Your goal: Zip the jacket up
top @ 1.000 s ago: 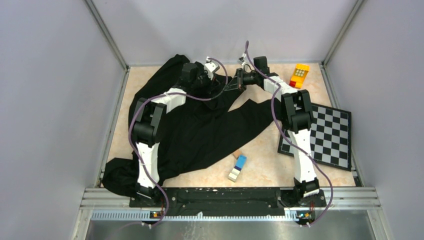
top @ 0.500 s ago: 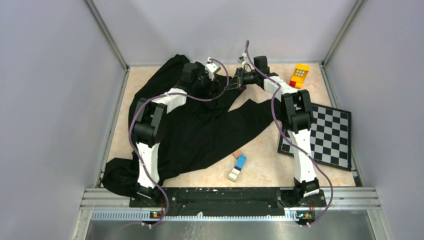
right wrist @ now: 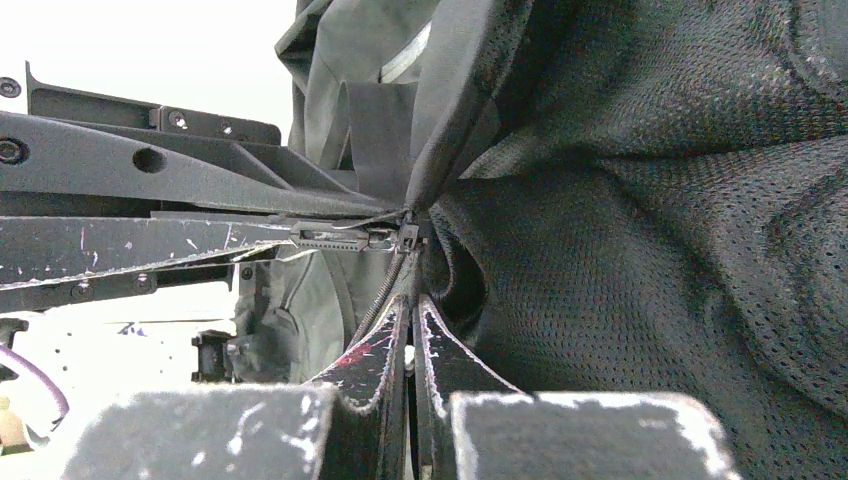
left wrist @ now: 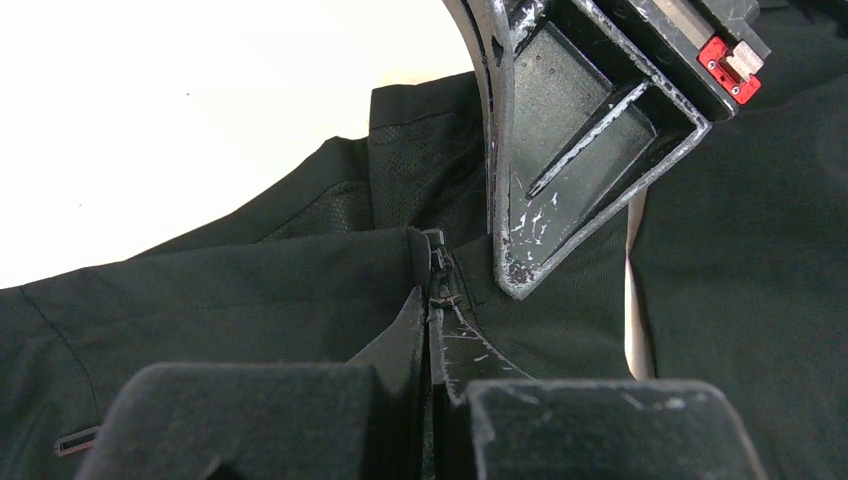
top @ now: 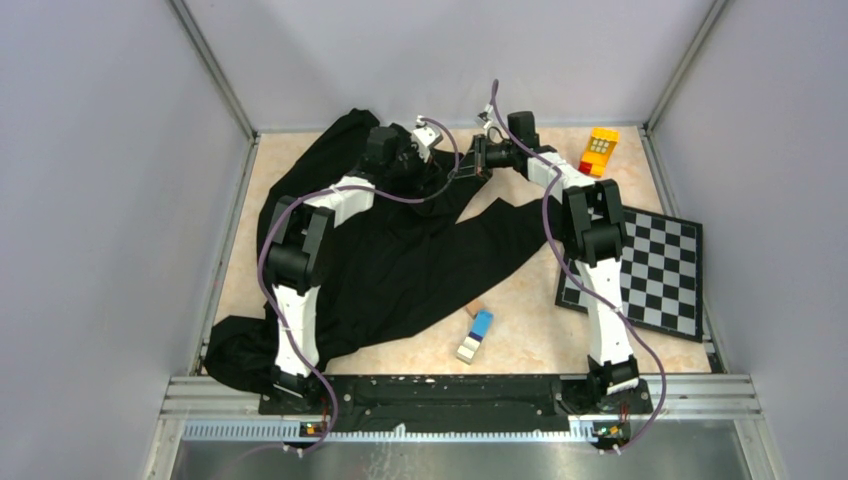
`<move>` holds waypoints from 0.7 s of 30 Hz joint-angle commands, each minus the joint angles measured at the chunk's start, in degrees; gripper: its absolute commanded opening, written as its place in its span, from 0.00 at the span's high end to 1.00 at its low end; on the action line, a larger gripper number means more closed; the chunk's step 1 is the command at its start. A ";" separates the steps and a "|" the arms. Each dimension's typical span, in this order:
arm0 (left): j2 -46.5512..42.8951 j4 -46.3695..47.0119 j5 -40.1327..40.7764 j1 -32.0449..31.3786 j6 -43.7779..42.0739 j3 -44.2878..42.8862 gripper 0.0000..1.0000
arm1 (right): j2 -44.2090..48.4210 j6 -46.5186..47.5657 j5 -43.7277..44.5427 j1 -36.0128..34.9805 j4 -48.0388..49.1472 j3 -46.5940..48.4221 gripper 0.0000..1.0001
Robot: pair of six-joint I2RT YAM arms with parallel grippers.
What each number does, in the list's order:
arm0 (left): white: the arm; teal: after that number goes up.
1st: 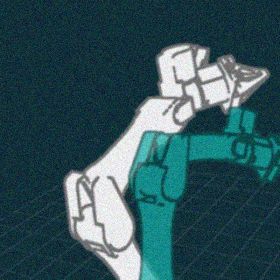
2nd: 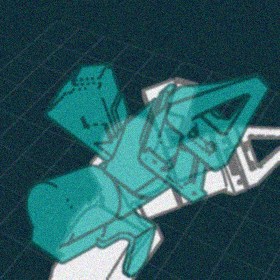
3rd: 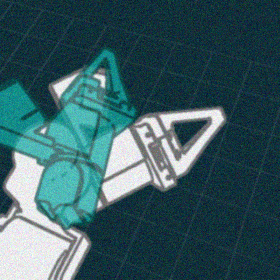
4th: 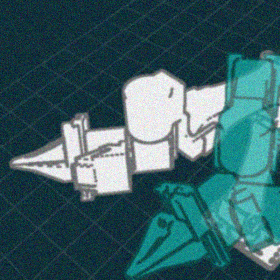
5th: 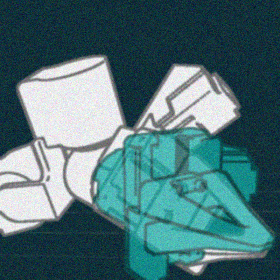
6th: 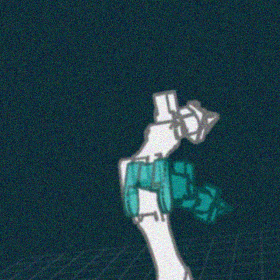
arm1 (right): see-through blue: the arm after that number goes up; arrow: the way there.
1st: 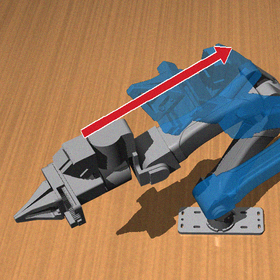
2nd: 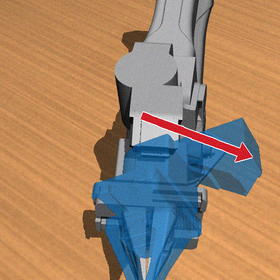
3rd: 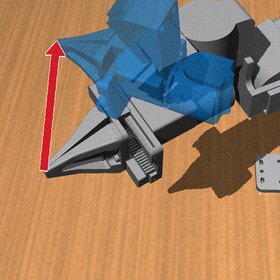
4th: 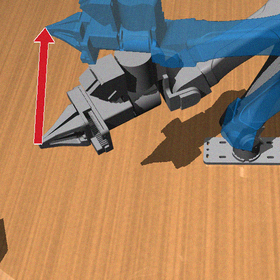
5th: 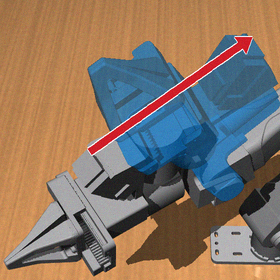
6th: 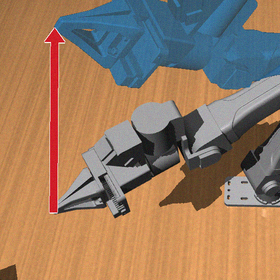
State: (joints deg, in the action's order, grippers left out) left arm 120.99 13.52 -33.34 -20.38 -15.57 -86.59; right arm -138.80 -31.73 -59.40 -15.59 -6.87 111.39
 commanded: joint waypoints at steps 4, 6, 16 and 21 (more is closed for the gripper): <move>-2.75 0.62 0.12 -0.25 -0.48 -2.36 1.00 | 2.54 0.10 -0.37 -0.94 1.46 0.01 1.00; -2.84 0.58 0.21 -0.24 -0.45 -2.28 1.00 | 2.47 0.20 -0.45 -1.09 1.26 0.37 1.00; -2.91 0.84 0.45 -0.20 -0.28 -1.87 1.00 | 2.61 1.01 -0.02 -1.13 0.02 0.92 1.00; -2.78 0.80 0.39 -0.27 -0.41 -1.92 1.00 | 2.76 1.03 0.55 -1.04 0.15 0.48 1.00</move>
State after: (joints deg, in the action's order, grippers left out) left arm 120.99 13.26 -32.91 -20.38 -15.57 -87.02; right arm -138.80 -31.51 -59.24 -16.12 -7.40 111.39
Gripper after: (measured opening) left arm 0.003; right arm 0.004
